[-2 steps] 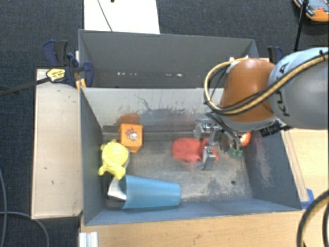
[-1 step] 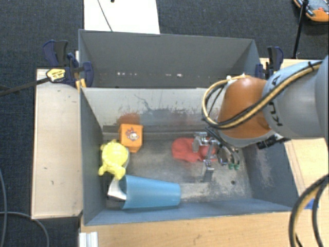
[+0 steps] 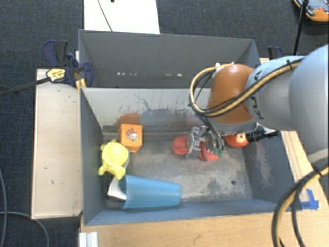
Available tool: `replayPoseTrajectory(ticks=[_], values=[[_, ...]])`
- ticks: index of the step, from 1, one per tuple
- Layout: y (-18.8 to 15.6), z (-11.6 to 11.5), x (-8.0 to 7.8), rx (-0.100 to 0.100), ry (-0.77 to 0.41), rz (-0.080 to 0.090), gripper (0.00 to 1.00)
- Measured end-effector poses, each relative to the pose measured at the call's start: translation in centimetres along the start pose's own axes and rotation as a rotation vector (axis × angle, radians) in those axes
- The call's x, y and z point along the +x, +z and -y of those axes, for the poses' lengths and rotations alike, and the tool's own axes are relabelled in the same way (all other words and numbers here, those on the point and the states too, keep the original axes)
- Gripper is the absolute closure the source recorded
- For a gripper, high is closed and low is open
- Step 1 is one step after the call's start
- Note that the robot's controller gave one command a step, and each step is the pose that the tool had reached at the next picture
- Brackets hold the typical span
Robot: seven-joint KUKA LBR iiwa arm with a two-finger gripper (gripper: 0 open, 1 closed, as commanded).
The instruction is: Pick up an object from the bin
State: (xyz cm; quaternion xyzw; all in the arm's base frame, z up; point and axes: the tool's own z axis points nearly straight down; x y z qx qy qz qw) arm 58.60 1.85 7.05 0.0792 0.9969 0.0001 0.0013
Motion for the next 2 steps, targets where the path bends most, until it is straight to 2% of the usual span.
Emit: replayPoseTrajectory(ticks=[1,2], values=[[0.0,0.0,0.0,0.000,0.000,0.000,1.00],[-15.7,-0.1,1.5,-0.001,0.002,0.002,1.00]])
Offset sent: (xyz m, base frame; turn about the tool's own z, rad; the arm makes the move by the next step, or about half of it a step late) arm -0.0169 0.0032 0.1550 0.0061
